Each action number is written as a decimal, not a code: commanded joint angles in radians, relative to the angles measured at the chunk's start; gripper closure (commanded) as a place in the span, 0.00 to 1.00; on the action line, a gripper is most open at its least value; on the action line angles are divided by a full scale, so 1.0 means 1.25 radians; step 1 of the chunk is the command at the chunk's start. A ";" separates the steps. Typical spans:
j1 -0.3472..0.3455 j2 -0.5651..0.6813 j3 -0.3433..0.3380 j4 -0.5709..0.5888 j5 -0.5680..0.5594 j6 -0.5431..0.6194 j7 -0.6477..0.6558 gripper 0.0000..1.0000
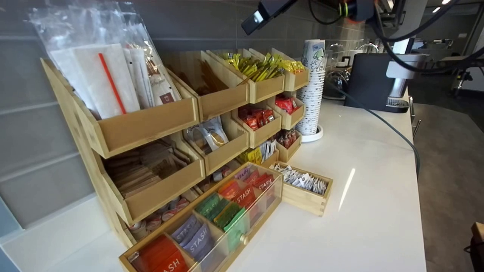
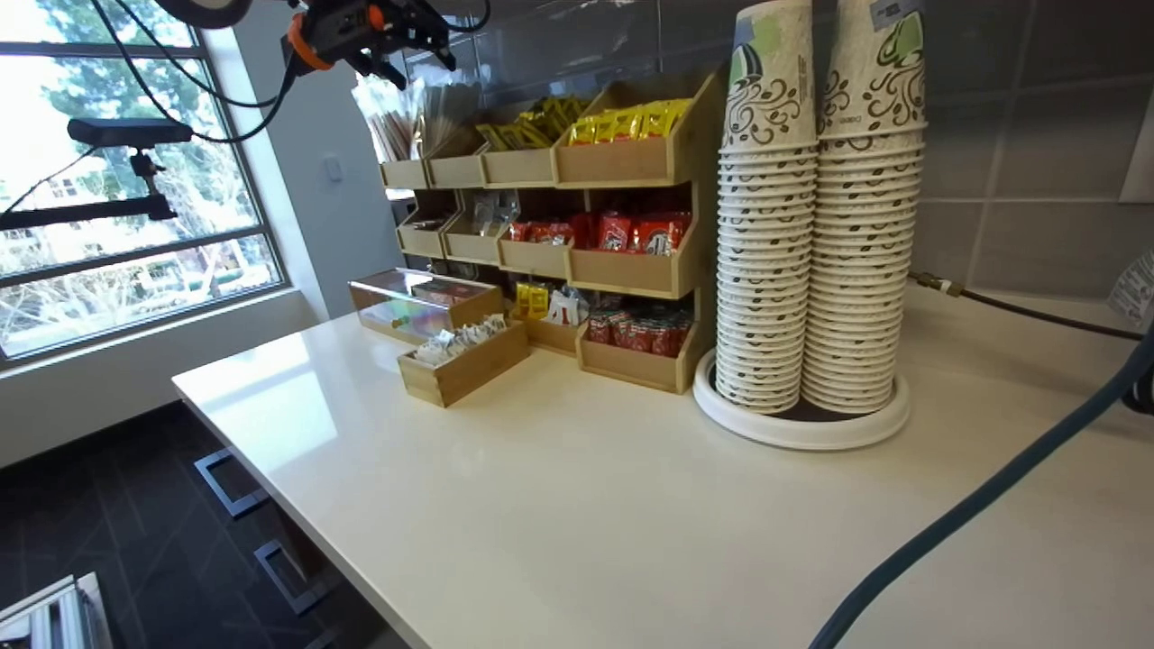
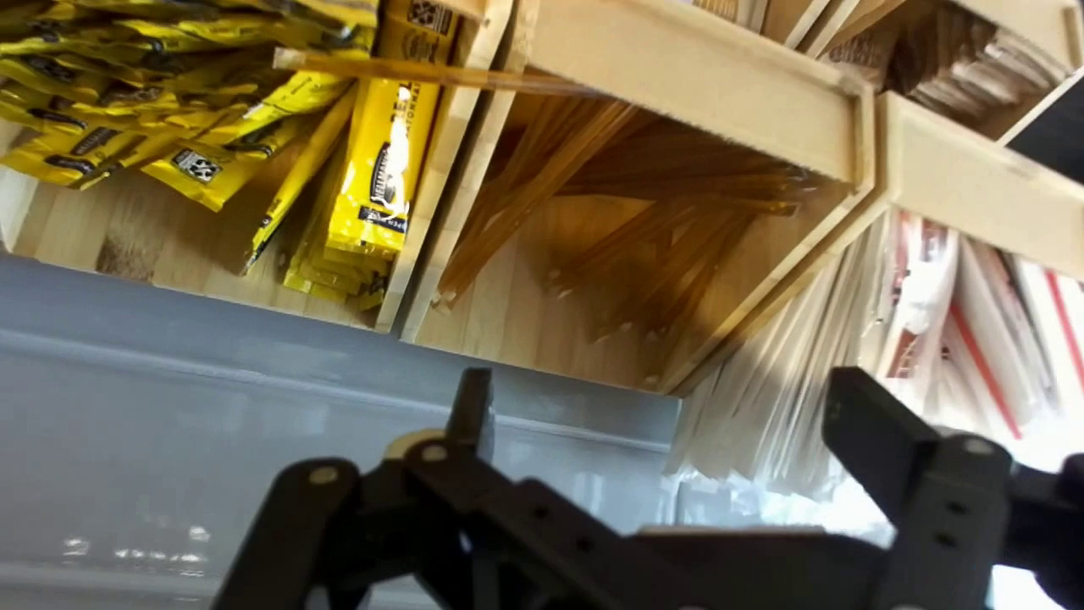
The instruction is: Move the brown chopstick closer to the other sticks
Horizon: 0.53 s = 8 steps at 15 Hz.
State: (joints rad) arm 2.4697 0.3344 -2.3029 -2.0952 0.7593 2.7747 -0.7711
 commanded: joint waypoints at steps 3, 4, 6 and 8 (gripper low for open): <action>-0.005 0.225 -0.113 -0.129 0.209 -0.288 -0.222 0.00; -0.005 0.253 -0.131 -0.152 0.212 -0.336 -0.241 0.00; -0.006 0.307 -0.157 -0.189 0.211 -0.427 -0.264 0.00; -0.011 0.364 -0.185 -0.216 0.200 -0.519 -0.262 0.00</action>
State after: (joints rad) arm 2.4620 0.6557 -2.4889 -2.2886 0.9782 2.2647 -1.0626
